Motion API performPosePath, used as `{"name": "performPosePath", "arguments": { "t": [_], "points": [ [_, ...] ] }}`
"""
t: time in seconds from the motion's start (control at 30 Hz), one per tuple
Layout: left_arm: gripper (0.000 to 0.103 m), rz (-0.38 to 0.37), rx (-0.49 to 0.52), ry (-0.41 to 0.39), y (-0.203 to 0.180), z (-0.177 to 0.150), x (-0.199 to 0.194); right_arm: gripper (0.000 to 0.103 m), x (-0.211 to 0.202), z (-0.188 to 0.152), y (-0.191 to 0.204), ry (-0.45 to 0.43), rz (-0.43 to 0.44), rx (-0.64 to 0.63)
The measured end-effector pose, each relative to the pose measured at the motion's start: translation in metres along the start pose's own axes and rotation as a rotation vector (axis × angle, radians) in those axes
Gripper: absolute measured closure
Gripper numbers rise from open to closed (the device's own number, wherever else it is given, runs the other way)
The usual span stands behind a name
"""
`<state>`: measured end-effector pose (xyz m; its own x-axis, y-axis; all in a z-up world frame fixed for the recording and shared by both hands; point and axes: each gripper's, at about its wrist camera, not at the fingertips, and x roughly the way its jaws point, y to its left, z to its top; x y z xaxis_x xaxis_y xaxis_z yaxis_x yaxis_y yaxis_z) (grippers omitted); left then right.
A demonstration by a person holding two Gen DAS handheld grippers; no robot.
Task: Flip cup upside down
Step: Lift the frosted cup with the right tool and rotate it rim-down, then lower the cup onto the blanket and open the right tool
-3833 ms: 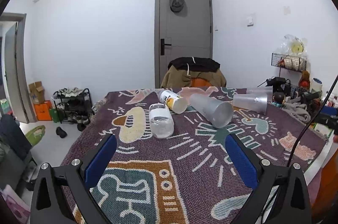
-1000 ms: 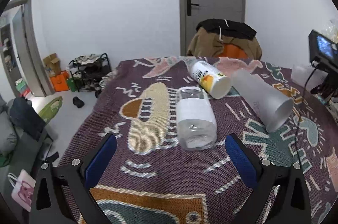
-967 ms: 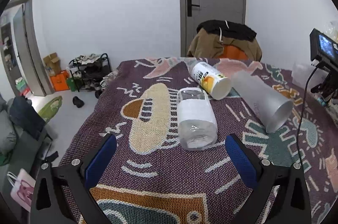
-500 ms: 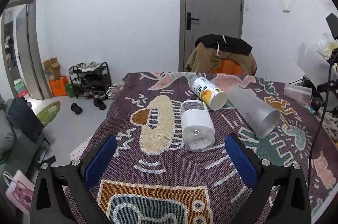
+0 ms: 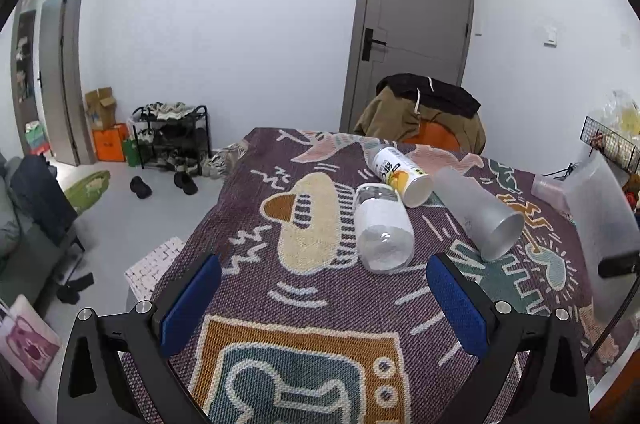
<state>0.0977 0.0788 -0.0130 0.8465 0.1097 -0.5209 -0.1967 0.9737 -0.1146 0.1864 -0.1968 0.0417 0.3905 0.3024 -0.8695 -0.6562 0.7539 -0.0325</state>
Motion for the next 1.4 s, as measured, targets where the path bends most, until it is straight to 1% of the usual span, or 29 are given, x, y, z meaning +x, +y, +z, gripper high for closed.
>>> {"name": "performPosePath", "arguments": {
  "t": [0.1,0.33,0.53,0.8,0.9,0.93,0.97,1.03,1.07,1.2,1.27,1.4],
  "points": [
    [0.000,-0.002,-0.006,0.004,0.005,-0.005,-0.001,0.032,0.010,-0.009,0.004,0.004,0.073,0.067],
    [0.000,-0.025,-0.010,0.041,0.018,-0.016,0.002,0.032,0.037,-0.025,0.012,0.034,0.228,0.205],
    [0.000,-0.037,-0.017,0.074,0.027,-0.025,0.000,0.032,0.064,-0.039,0.014,0.066,0.293,0.331],
    [0.000,-0.046,-0.008,0.107,0.033,-0.031,-0.001,0.031,0.100,-0.057,0.005,0.112,0.303,0.513],
    [0.000,-0.050,0.011,0.118,0.028,-0.030,-0.001,0.030,0.105,-0.058,0.004,0.121,0.279,0.525],
    [0.000,-0.062,0.021,0.118,0.025,-0.028,-0.001,0.029,0.105,-0.058,0.005,0.118,0.273,0.521],
    [0.000,-0.066,0.028,0.119,0.022,-0.026,-0.002,0.026,0.104,-0.059,0.005,0.109,0.280,0.522],
    [0.000,-0.075,0.048,0.126,0.015,-0.022,0.000,0.007,0.098,-0.061,0.004,0.077,0.301,0.528],
    [0.000,-0.084,0.060,0.135,0.011,-0.020,0.001,0.006,0.094,-0.062,0.002,0.066,0.298,0.526],
    [0.000,-0.134,0.089,0.184,-0.004,-0.011,0.007,0.006,0.072,-0.073,-0.003,-0.006,0.303,0.514],
    [0.000,-0.155,0.104,0.212,-0.015,-0.006,0.010,0.006,0.059,-0.079,-0.005,-0.055,0.292,0.512],
    [0.000,-0.206,0.115,0.269,-0.034,0.007,0.015,0.006,0.031,-0.094,-0.008,-0.156,0.215,0.488]
  ]
}}
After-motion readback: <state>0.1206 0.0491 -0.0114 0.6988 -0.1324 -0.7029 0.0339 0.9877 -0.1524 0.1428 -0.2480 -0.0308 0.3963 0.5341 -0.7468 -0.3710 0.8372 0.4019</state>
